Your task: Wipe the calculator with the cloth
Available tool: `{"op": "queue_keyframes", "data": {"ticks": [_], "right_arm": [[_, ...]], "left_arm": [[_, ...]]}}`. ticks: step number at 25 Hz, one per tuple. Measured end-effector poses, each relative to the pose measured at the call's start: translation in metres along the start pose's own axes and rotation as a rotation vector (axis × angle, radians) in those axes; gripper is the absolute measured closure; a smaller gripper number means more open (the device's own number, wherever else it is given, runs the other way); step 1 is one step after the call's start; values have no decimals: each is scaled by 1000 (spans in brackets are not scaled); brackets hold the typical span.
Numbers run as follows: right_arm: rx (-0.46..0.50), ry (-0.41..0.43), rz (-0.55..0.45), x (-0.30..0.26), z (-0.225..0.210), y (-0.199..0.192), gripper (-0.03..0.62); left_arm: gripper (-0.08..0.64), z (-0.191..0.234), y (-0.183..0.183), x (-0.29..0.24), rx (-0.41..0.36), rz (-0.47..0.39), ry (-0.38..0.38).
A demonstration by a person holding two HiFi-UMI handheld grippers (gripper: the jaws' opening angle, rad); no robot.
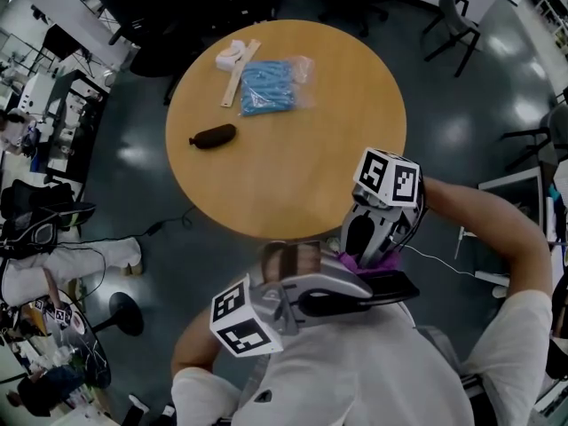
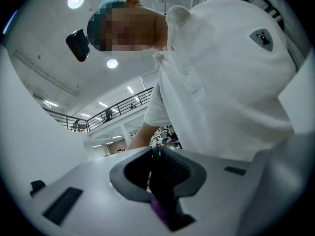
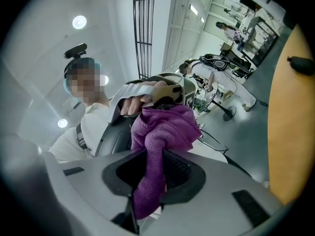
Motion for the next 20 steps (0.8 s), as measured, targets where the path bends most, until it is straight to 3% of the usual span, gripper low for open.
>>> {"op": "queue_keyframes", "data": {"ticks": [20], "right_arm": [[-37, 22, 7, -5, -18, -21, 495]], "left_arm": [[506, 10, 0, -1, 50, -31, 12]]}}
Point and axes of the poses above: the fingertips, and each gripper's own axes: x backward along the fingers, z to its left, y out of its top, the point moved 8 cm from there along x, backward along the fingers, and after that the axes turned 10 degrees about x, right-handed, at the moved point
